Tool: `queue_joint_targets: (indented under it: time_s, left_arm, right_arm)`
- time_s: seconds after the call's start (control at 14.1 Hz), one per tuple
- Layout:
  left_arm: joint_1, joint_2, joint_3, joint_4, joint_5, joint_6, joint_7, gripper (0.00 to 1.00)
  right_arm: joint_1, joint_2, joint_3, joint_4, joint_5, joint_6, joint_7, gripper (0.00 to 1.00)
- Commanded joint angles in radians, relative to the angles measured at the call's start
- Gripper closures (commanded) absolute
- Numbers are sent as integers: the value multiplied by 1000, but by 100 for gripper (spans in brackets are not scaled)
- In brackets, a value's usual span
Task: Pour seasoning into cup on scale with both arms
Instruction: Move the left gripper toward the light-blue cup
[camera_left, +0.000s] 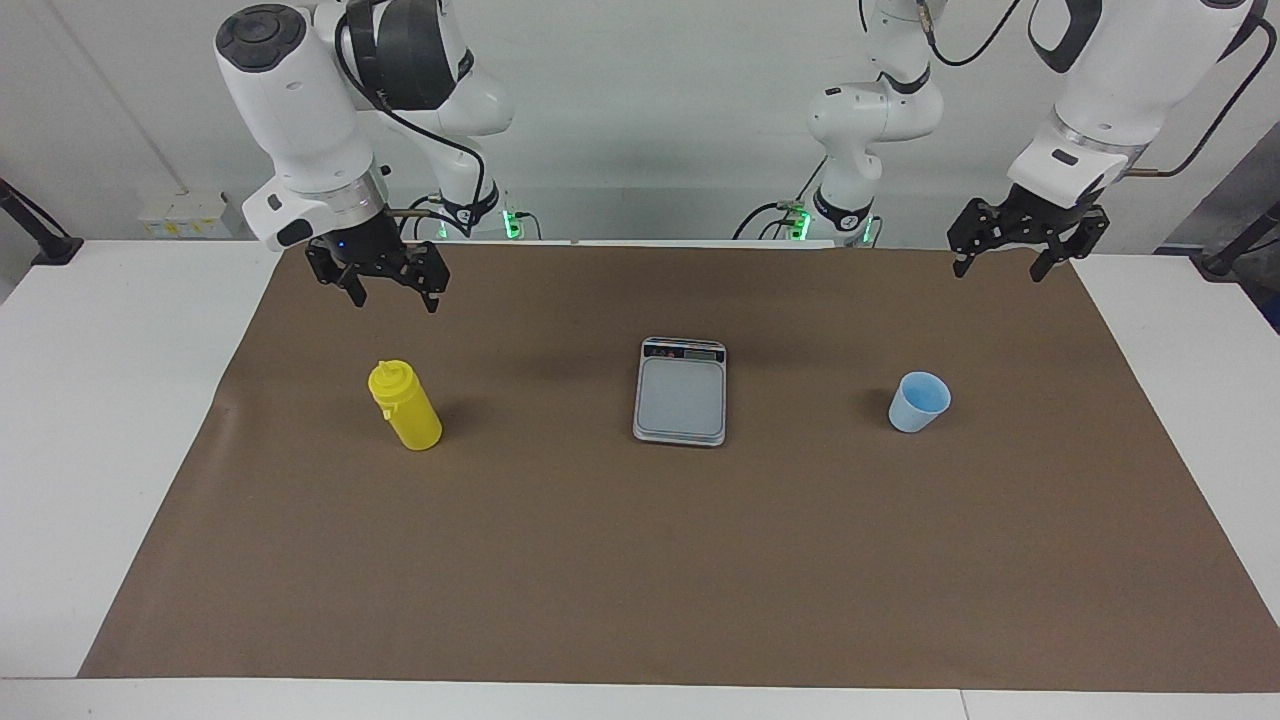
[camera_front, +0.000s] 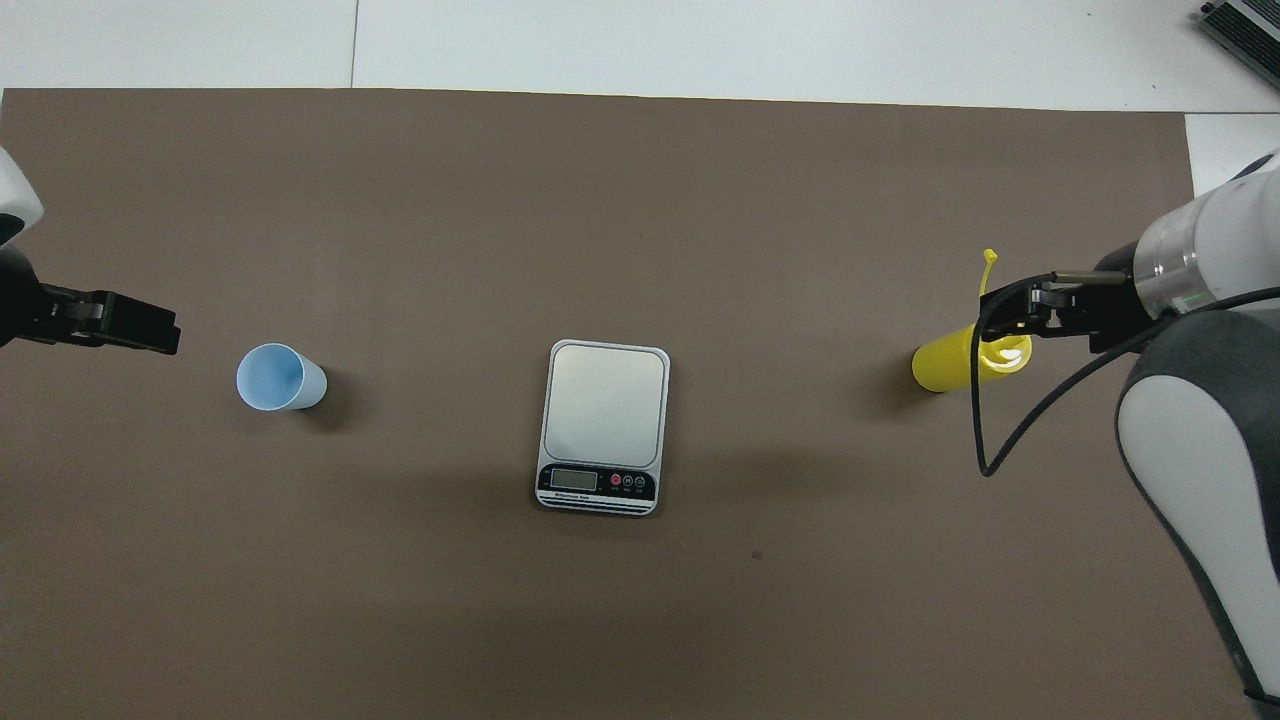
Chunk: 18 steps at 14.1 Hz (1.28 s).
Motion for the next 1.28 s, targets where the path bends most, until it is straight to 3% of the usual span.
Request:
queue_joint_targets:
  time_s: [0.0, 0.71, 0.99, 1.21]
  left_arm:
    - [7, 3, -1, 2, -15, -5, 13, 0]
    - [6, -11, -1, -29, -15, 3, 13, 0]
    - [14, -57, 3, -145, -15, 124, 12, 0]
    - [78, -60, 3, -216, -36, 165, 9, 0]
  right_arm:
    - [-7, -21, 4, -15, -2, 0, 3, 0]
    - [-9, -26, 4, -19, 1, 0, 1, 0]
    - [-9, -27, 4, -22, 1, -2, 1, 0]
    - [-9, -29, 4, -27, 1, -2, -1, 0]
